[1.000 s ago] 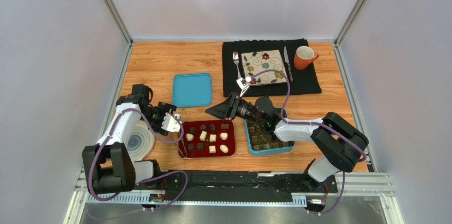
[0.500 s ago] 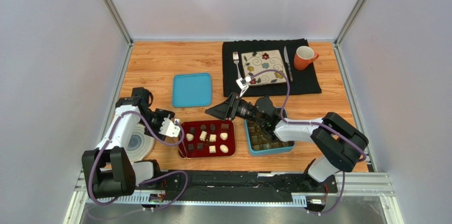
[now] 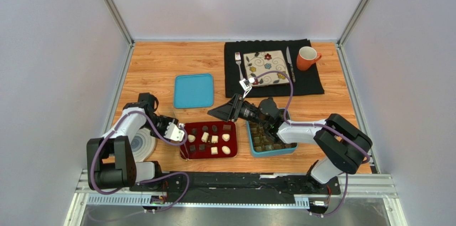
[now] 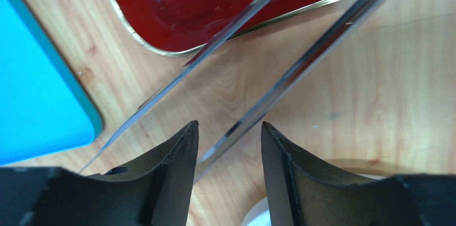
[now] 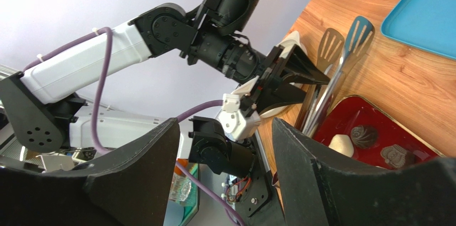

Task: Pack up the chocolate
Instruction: Pick up the clamp at the center of the board.

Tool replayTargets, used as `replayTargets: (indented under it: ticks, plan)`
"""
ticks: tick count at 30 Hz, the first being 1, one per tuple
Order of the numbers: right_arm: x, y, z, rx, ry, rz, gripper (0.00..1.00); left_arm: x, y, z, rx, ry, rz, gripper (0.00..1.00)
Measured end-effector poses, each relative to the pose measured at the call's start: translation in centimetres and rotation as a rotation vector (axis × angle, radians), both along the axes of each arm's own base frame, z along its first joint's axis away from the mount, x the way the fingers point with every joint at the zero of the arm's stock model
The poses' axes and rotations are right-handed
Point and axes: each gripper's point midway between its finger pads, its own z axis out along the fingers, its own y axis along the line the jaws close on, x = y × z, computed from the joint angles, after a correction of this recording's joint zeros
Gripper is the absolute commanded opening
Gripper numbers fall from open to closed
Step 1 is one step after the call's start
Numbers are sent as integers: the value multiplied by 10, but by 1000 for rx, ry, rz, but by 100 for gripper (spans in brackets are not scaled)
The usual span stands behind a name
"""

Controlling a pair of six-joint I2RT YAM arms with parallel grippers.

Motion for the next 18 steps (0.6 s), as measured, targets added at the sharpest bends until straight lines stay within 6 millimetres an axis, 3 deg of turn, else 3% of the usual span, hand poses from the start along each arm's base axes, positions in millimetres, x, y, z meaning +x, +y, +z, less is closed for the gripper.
replayTargets:
  ticks: [5, 7, 8, 11, 18]
  plan:
    - [-3, 0, 9, 34, -2, 13, 65, 20, 2, 1, 5, -50, 0, 42]
    - [-4, 0, 12, 45, -4, 18, 64, 24, 3, 0, 9, -63, 0, 27]
    - [-4, 0, 13, 50, -5, 21, 64, 26, 3, 0, 12, -67, -3, 14]
    - [-5, 0, 14, 54, -5, 23, 64, 30, 4, 0, 20, -82, -12, 2]
    - [-5, 0, 11, 43, 2, 26, 64, 30, 9, 0, 46, -65, -8, 1]
